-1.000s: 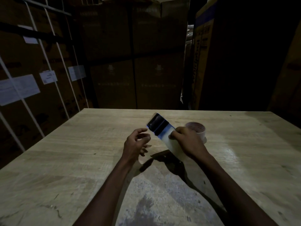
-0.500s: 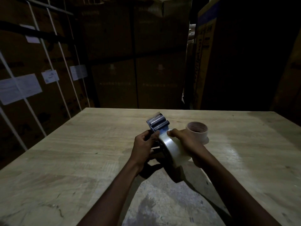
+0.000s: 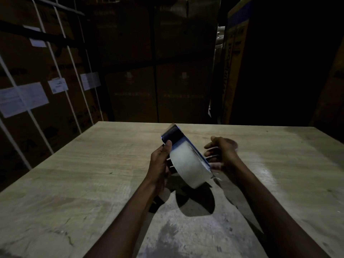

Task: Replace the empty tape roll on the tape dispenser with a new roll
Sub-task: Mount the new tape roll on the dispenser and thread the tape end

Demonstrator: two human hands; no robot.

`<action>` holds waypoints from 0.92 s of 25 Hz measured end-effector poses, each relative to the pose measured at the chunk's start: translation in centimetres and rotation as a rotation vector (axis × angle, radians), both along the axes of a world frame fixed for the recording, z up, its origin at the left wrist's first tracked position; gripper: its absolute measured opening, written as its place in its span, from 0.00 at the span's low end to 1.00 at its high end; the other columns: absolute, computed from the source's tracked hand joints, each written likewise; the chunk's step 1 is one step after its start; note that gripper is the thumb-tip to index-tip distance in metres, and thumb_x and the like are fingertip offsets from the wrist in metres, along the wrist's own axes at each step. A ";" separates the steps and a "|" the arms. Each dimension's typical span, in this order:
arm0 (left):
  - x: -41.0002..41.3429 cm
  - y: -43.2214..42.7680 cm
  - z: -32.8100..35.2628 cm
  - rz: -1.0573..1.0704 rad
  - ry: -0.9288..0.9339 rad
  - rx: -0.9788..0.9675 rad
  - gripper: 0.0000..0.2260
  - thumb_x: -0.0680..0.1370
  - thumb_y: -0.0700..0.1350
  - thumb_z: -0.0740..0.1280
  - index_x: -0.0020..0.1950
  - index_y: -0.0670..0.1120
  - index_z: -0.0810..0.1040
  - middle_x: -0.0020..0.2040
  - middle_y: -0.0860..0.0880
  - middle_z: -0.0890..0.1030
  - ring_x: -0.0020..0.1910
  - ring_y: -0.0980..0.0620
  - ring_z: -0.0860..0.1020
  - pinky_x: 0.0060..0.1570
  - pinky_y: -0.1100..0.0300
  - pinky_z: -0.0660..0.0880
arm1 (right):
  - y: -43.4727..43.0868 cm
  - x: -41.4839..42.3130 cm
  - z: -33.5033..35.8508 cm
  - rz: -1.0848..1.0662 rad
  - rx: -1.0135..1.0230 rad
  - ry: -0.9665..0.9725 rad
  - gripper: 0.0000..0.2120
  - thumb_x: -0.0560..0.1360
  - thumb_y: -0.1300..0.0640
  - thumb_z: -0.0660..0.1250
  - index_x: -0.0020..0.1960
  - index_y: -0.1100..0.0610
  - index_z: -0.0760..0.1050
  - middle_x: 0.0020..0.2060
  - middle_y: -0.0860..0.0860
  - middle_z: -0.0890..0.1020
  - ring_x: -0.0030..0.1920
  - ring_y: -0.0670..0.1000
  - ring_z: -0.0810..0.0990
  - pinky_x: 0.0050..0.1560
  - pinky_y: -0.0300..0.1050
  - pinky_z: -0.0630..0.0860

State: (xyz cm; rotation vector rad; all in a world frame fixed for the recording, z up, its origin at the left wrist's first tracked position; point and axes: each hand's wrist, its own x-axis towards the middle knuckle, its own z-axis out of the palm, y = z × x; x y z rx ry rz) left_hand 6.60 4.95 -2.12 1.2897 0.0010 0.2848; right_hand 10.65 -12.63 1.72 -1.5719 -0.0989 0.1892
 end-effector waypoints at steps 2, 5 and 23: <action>0.2 0.2 0.0 -0.020 -0.010 -0.031 0.20 0.78 0.53 0.57 0.57 0.39 0.77 0.44 0.45 0.84 0.38 0.52 0.83 0.34 0.61 0.80 | 0.7 -0.5 -0.7 0.154 0.092 0.230 0.20 0.76 0.44 0.59 0.44 0.60 0.78 0.37 0.56 0.82 0.34 0.54 0.79 0.37 0.45 0.71; 0.1 0.7 -0.3 -0.090 -0.015 -0.052 0.22 0.74 0.57 0.59 0.56 0.42 0.79 0.45 0.46 0.86 0.44 0.48 0.84 0.42 0.57 0.81 | 1.5 -1.1 -1.6 0.312 0.293 0.375 0.21 0.73 0.43 0.64 0.50 0.60 0.82 0.42 0.56 0.86 0.39 0.54 0.85 0.45 0.48 0.76; 0.3 0.9 0.0 -0.019 -0.001 0.006 0.18 0.73 0.57 0.66 0.51 0.43 0.80 0.46 0.44 0.85 0.46 0.45 0.82 0.43 0.57 0.81 | 2.2 -2.1 -0.3 0.391 0.058 0.215 0.22 0.70 0.37 0.61 0.44 0.56 0.77 0.26 0.50 0.81 0.27 0.48 0.78 0.32 0.41 0.75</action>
